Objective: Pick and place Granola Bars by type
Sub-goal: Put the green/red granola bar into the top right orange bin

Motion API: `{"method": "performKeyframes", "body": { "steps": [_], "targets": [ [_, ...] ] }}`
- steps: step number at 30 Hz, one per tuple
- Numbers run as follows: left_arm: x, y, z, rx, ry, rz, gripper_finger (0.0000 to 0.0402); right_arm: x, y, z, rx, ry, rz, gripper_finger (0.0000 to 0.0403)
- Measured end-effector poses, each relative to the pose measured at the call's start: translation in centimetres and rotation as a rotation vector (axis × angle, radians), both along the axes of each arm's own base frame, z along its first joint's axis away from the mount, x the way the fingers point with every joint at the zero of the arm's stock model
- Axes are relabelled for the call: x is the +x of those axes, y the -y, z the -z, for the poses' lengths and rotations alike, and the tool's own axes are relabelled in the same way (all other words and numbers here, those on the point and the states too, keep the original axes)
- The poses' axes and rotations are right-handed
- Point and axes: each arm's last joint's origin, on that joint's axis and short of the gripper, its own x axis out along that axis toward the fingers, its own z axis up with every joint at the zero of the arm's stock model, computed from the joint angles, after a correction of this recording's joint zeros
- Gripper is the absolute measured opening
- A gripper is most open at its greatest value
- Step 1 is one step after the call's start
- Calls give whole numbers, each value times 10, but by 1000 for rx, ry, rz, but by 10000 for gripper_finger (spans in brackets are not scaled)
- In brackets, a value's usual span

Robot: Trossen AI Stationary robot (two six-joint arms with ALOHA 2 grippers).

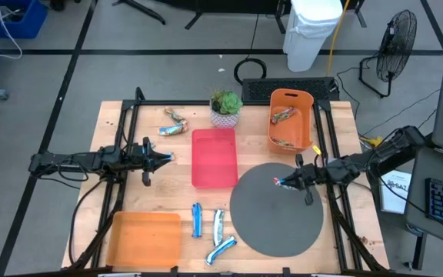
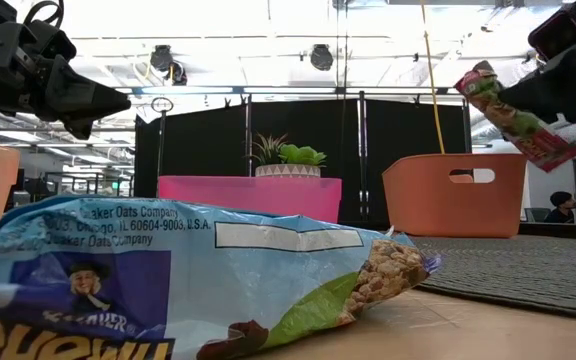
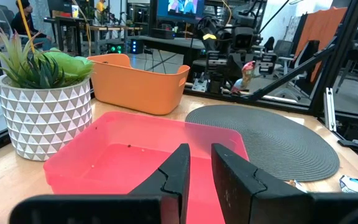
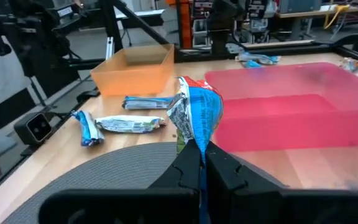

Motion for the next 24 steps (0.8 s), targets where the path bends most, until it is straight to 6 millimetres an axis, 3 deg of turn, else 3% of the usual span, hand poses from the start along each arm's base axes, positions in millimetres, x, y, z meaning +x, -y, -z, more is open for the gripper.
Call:
{"method": "performKeyframes", "body": {
  "steps": [11, 24],
  "targets": [
    [0, 0, 0, 0, 0, 0, 72, 7, 17, -12, -52, 123, 10, 0],
    [0, 0, 0, 0, 0, 0, 72, 9, 48, -17, -69, 168, 254, 1]
  ]
}}
